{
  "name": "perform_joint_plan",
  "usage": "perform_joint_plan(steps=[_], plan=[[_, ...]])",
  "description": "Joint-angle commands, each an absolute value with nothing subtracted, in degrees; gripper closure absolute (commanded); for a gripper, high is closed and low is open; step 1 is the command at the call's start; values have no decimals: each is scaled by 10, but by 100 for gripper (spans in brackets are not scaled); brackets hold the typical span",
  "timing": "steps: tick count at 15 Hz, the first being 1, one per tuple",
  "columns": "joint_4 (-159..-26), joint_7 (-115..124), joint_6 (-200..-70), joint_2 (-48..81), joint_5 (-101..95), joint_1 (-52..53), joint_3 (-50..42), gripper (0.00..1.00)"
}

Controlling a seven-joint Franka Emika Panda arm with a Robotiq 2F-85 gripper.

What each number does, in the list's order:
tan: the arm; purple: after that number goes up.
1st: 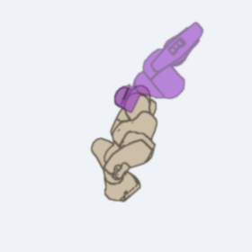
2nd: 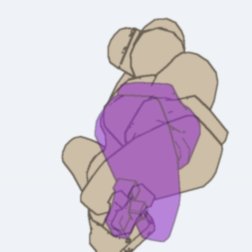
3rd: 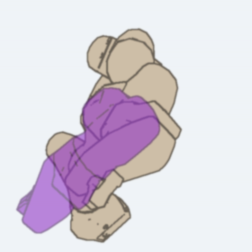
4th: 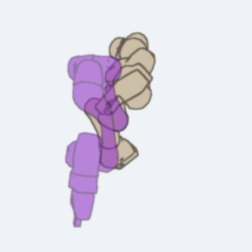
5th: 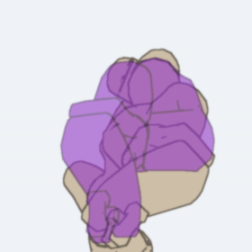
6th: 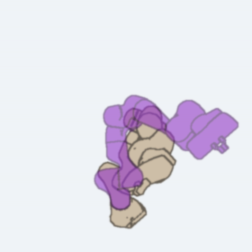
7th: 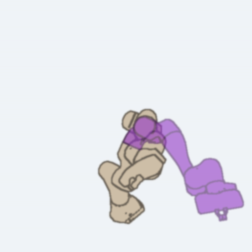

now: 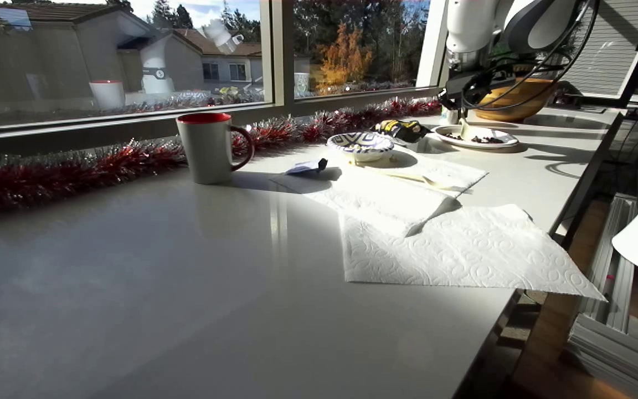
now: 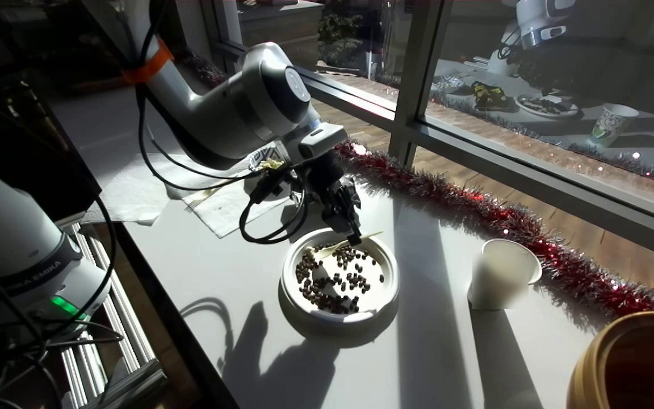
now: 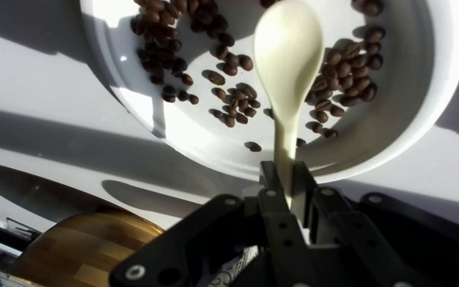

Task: Use the white spoon to place some items from the white plate and place them in the bowl on the left.

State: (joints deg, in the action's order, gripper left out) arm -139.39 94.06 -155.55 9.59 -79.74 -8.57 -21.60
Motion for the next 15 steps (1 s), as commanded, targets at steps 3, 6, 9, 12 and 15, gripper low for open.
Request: perform_joint_plan(steps=[3,6,9,12,15], plan=[[-1406,1010,-1564,85,-856,-81,-218,97],[-1414,1016,-1559,84,-856,-77,-216,97],[-1421,1022,-1556,85,-867,-74,-216,97],[-1424,1031,-1558,85,-877,-75,-217,97],[-1425,1030,-1572,87,-867,-77,-216,97]])
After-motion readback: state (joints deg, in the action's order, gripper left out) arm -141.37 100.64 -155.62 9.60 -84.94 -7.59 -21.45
